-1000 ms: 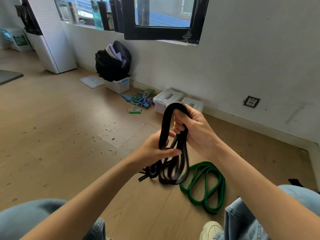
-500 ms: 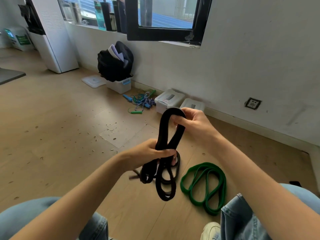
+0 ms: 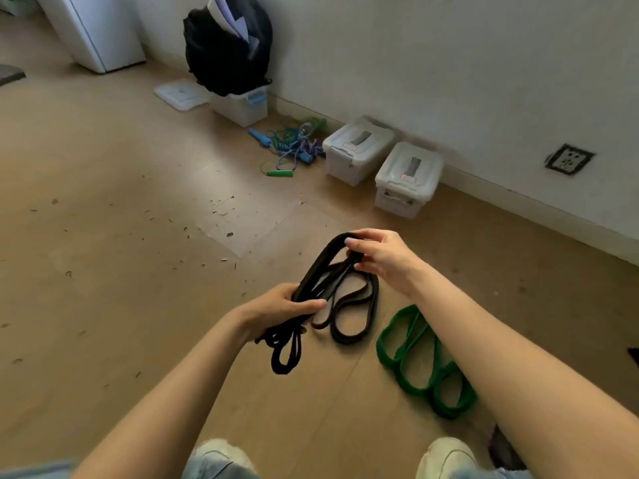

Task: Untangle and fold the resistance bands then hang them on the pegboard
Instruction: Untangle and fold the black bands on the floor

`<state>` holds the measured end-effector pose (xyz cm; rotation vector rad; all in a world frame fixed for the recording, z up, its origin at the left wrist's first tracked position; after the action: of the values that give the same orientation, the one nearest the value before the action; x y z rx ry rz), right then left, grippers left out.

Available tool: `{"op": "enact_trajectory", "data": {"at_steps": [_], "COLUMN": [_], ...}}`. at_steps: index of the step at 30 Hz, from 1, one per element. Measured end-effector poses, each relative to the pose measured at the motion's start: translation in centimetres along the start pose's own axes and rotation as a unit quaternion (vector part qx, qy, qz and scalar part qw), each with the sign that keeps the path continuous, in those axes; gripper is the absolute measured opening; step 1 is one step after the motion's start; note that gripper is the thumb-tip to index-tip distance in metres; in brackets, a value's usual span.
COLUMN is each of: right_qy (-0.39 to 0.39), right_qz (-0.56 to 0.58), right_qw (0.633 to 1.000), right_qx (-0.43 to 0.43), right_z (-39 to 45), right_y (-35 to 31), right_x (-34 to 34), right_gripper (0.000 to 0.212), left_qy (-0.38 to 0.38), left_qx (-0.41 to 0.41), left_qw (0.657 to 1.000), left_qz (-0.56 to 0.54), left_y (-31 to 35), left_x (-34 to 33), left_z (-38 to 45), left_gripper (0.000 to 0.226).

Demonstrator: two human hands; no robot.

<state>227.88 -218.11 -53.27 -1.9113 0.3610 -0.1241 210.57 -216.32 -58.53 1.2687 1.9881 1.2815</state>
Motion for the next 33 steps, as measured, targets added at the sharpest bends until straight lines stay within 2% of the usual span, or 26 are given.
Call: {"op": "enact_trajectory", "data": {"at_steps": [3,5,7,11,14,16,18,20,24,27,29,31,33], "right_qy": [0.032,0.038,0.041,0.062,0.057,0.052,0.050,0.053,0.030,0.036,0.066,0.155,0.254], "right_qz": [-0.010,-0.009,-0.001,0.011,-0.010,-0.049,-0.088,-0.173,-0.376,-0.464,-0.481,-0.430,-0.421], "right_qw": [0.999,0.998,0.997,0.995,0.996,0.996,0.994,0.983,0.925,0.881,0.873,0.890,0.871], "right_qx": [-0.037,-0.054,-0.070,-0.082,-0.074,-0.058,-0.048,-0.035,0.053,0.083,0.044,0.000,0.002], "right_z": [5.3,8.8,12.2,18.7,23.0,25.2,27.0,28.3,29.4,29.0,27.8,25.0,20.6], "right_y": [3.8,6.1,8.4,11.9,13.5,14.4,15.5,16.3,16.7,16.6,16.5,16.3,16.2], "right_x": [0.8,0.9,0.8,0.4,-0.1,-0.3,0.0,1.0,2.1,2.3,3.0,4.8,6.7], "right_gripper": [0.028,0.031,0.034,0.040,0.038,0.036,0.034,0.028,0.016,0.023,0.032,0.041,0.045], "left_qy": [0.010,0.030,0.070,0.134,0.218,0.257,0.262,0.254,0.259,0.218,0.210,0.224,0.231], "left_qx": [0.016,0.031,0.044,0.051,0.056,0.049,0.038,0.036,0.048,0.043,0.046,0.054,0.064], "left_qw": [1.000,0.999,0.995,0.979,0.952,0.931,0.921,0.916,0.893,0.894,0.895,0.896,0.893], "left_qz": [-0.003,0.011,0.053,0.146,0.208,0.254,0.285,0.309,0.365,0.390,0.390,0.380,0.381], "left_y": [-2.5,-4.2,-5.8,-8.7,-10.7,-11.8,-12.8,-13.5,-13.5,-13.3,-13.2,-12.9,-12.9], "left_x": [0.5,1.9,4.2,8.6,11.3,12.2,12.2,11.7,10.8,9.7,9.2,9.2,9.1], "left_z": [3.5,5.7,7.9,12.6,15.9,17.8,19.4,20.7,22.0,22.4,22.4,22.3,22.1], "left_gripper": [0.019,0.028,0.037,0.034,0.039,0.045,0.047,0.044,0.036,0.034,0.032,0.032,0.034]}}
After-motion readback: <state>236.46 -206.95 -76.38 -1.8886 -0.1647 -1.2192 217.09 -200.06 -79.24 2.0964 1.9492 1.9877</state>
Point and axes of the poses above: each hand's wrist, its own z-axis towards the middle knuckle, its own x-axis out of the back of the hand, y = z × x, the point moved 5 cm from there along z, towards the middle knuckle, and after that the axes turned 4 degrees about z, right-handed, at the moved point
